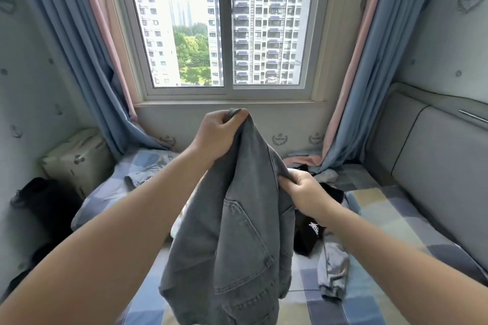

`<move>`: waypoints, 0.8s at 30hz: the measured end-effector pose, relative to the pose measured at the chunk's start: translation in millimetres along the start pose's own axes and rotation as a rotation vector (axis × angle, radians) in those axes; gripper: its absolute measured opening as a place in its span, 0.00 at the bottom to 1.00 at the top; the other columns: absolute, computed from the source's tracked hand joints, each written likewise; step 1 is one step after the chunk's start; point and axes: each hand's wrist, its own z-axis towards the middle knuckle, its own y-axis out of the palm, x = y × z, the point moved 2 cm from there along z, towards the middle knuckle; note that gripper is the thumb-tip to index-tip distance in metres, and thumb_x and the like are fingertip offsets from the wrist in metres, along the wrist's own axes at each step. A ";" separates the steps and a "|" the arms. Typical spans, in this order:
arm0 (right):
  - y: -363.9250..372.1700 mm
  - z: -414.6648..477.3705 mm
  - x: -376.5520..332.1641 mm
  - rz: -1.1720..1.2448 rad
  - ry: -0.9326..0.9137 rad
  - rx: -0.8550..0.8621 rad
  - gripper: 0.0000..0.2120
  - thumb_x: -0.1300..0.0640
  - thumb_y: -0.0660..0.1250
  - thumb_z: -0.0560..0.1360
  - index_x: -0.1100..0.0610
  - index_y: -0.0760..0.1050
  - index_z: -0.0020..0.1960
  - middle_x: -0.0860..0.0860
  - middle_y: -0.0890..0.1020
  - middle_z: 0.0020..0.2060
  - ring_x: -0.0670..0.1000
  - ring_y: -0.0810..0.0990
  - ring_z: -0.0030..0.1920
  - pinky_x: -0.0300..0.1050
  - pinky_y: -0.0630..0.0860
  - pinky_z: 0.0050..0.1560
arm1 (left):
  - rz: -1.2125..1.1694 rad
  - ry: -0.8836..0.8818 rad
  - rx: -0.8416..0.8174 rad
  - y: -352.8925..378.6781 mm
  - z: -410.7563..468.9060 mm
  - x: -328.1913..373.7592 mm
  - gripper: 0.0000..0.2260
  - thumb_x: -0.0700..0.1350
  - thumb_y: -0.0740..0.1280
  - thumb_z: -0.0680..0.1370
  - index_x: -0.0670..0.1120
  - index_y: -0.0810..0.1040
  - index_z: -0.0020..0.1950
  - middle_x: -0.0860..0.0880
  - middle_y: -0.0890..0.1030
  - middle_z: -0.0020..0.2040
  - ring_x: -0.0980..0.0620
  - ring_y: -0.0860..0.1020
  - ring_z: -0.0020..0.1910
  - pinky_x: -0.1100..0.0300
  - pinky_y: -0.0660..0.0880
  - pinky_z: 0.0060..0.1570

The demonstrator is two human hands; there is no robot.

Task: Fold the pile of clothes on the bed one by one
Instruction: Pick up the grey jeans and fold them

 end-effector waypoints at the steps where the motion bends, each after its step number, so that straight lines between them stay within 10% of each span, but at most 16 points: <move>1: -4.3 0.5 -6.6 0.085 0.013 -0.008 0.10 0.59 0.62 0.83 0.62 0.81 0.55 0.60 0.85 0.52 0.55 0.83 0.51 0.61 0.77 0.60 | 0.087 0.031 0.027 -9.0 3.0 -5.8 0.16 0.52 0.69 0.81 0.49 0.77 0.34 0.58 0.76 0.30 0.59 0.72 0.33 0.62 0.69 0.38; 6: -19.2 14.9 -31.7 0.395 0.104 0.041 0.10 0.59 0.61 0.84 0.61 0.80 0.52 0.56 0.85 0.43 0.53 0.83 0.43 0.46 0.79 0.46 | 0.535 -0.098 0.084 -28.6 -4.0 -57.2 0.18 0.58 0.71 0.77 0.50 0.76 0.61 0.49 0.78 0.59 0.47 0.75 0.61 0.51 0.71 0.62; 15: -4.9 26.4 -40.6 0.640 0.211 0.182 0.08 0.59 0.62 0.84 0.57 0.76 0.47 0.53 0.81 0.37 0.50 0.80 0.37 0.44 0.79 0.39 | 0.101 -0.520 -0.420 33.7 -111.4 -82.0 0.30 0.67 0.75 0.69 0.53 0.77 0.65 0.55 0.85 0.54 0.57 0.84 0.49 0.61 0.80 0.48; 21: -7.2 13.8 -45.9 0.536 0.147 0.053 0.04 0.53 0.63 0.83 0.53 0.75 0.55 0.53 0.81 0.49 0.49 0.81 0.46 0.44 0.78 0.44 | -0.085 -0.536 -0.038 28.4 -81.3 -91.6 0.06 0.43 0.68 0.81 0.42 0.82 0.50 0.45 0.85 0.46 0.49 0.83 0.44 0.63 0.80 0.39; 24: -11.8 -21.6 -37.3 0.149 0.106 -0.269 0.39 0.36 0.71 0.69 0.42 0.61 0.76 0.42 0.68 0.72 0.44 0.70 0.70 0.47 0.69 0.67 | -0.316 -0.586 0.149 9.9 -57.4 -92.8 0.07 0.42 0.67 0.82 0.40 0.81 0.54 0.40 0.83 0.50 0.45 0.83 0.48 0.54 0.81 0.50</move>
